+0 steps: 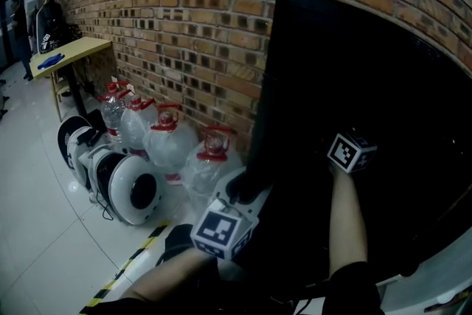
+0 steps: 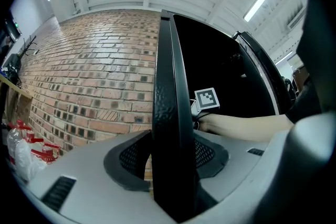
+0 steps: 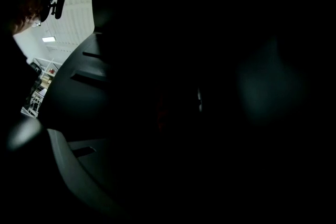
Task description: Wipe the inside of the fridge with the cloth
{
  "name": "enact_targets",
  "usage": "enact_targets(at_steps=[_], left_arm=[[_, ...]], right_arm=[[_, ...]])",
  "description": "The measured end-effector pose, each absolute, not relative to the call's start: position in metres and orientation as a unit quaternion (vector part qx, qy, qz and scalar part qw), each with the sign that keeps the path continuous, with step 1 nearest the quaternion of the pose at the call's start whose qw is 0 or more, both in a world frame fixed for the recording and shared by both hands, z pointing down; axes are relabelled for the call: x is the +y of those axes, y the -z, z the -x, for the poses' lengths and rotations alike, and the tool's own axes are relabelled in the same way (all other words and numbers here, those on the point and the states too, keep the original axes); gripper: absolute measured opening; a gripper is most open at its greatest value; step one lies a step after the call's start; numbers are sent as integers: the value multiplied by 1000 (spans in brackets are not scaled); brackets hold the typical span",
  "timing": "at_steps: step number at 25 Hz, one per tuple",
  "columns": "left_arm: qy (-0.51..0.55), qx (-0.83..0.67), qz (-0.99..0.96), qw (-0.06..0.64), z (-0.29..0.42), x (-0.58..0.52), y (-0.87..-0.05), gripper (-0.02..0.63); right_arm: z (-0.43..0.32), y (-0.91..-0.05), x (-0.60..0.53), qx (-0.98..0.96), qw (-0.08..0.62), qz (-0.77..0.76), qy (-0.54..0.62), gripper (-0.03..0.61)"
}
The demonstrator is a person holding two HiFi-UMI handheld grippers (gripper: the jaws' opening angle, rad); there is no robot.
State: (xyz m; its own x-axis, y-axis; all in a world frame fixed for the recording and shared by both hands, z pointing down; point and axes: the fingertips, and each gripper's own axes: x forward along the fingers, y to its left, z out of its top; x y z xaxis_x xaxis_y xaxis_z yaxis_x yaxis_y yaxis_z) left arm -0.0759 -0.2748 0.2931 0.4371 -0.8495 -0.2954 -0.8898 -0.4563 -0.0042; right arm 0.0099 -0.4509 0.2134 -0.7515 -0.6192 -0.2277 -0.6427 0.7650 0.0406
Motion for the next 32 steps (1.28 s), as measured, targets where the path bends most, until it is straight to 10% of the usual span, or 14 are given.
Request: enact_targets(at_steps=[28, 32], left_arm=[[-119, 498, 855, 81, 77, -274, -294, 205], [-109, 429, 893, 81, 66, -265, -293, 303]], right_arm=[[-27, -233, -406, 927, 125, 347, -64, 83], [-16, -238, -343, 949, 137, 274, -70, 84]])
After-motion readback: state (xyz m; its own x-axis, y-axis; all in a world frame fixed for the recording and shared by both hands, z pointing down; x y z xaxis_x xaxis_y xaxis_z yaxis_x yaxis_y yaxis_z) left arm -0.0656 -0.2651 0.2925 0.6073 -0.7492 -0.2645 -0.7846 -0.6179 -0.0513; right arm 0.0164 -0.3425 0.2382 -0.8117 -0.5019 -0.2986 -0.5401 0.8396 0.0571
